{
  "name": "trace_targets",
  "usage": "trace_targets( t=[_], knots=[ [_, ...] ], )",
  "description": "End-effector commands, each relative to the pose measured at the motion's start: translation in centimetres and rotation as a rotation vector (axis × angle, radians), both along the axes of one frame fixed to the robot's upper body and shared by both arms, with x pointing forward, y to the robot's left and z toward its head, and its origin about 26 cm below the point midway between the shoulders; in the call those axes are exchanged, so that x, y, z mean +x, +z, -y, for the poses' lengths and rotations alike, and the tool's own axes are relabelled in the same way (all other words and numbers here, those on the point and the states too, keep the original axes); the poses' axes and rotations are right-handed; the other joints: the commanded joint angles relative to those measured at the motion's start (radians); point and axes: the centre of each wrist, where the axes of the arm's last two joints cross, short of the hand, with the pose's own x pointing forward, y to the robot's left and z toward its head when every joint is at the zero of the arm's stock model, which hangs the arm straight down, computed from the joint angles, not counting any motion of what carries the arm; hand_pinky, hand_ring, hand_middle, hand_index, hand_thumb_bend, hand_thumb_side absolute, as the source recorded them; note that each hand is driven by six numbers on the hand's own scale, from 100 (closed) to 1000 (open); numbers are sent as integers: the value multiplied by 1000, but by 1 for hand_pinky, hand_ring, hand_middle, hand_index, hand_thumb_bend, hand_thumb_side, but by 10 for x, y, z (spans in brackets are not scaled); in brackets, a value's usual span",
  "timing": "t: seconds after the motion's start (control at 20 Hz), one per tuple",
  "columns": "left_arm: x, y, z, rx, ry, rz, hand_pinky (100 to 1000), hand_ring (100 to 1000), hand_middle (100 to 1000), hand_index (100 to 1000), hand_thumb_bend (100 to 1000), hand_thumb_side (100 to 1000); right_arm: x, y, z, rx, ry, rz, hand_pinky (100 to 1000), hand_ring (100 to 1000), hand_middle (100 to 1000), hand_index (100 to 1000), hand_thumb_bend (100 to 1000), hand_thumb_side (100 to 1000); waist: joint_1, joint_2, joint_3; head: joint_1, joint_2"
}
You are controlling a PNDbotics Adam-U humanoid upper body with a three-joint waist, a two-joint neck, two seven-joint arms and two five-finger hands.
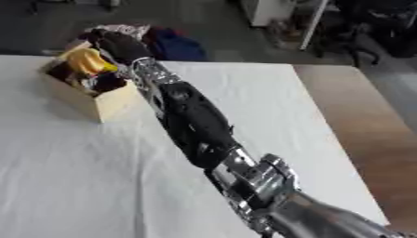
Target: Pick up objects on the table and place them in the box.
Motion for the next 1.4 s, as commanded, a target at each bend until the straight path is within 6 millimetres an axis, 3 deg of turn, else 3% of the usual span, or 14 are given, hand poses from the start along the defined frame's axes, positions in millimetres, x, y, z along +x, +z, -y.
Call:
trace_targets(
  t=[0.05, 0.2, 0.35, 0.55, 0.75, 1.1, 1.4],
  knots=[
    [-1, 9, 0, 7, -8, 29, 765, 595, 670, 858, 100, 733, -1, 21, 5, -3, 5, 67, 723, 773, 833, 945, 277, 482, 1, -12, -4, 2, -12],
    [-1, 8, -3, 8, 4, 27, 765, 595, 669, 857, 100, 734, -2, 34, 16, 48, 22, 93, 713, 754, 818, 926, 218, 446, 0, -14, -14, 13, -10],
    [-2, 7, -6, 9, 22, 26, 765, 596, 670, 857, 100, 731, -8, 53, 32, 140, 64, 110, 687, 718, 787, 900, 100, 375, 0, -17, -33, 32, -5],
    [-3, 6, -11, 10, 51, 26, 765, 598, 672, 857, 100, 727, -27, 75, 57, 321, 147, 113, 653, 678, 751, 872, 100, 352, 0, -22, -57, 58, -1],
    [-4, 4, -15, 5, 79, 24, 766, 599, 673, 856, 100, 726, -62, 76, 88, 543, 236, 70, 627, 652, 721, 845, 100, 408, 0, -28, -76, 81, 4],
    [-6, -2, -21, -4, 114, 13, 766, 603, 677, 855, 100, 726, -128, 25, 131, 931, 331, -95, 613, 634, 694, 819, 100, 557, 2, -40, -111, 114, 15],
    [-6, -6, -21, -7, 124, 13, 766, 605, 678, 853, 100, 731, -161, -31, 146, 1094, 305, -165, 611, 613, 671, 801, 100, 648, 3, -35, -123, 124, 16]
  ],
)
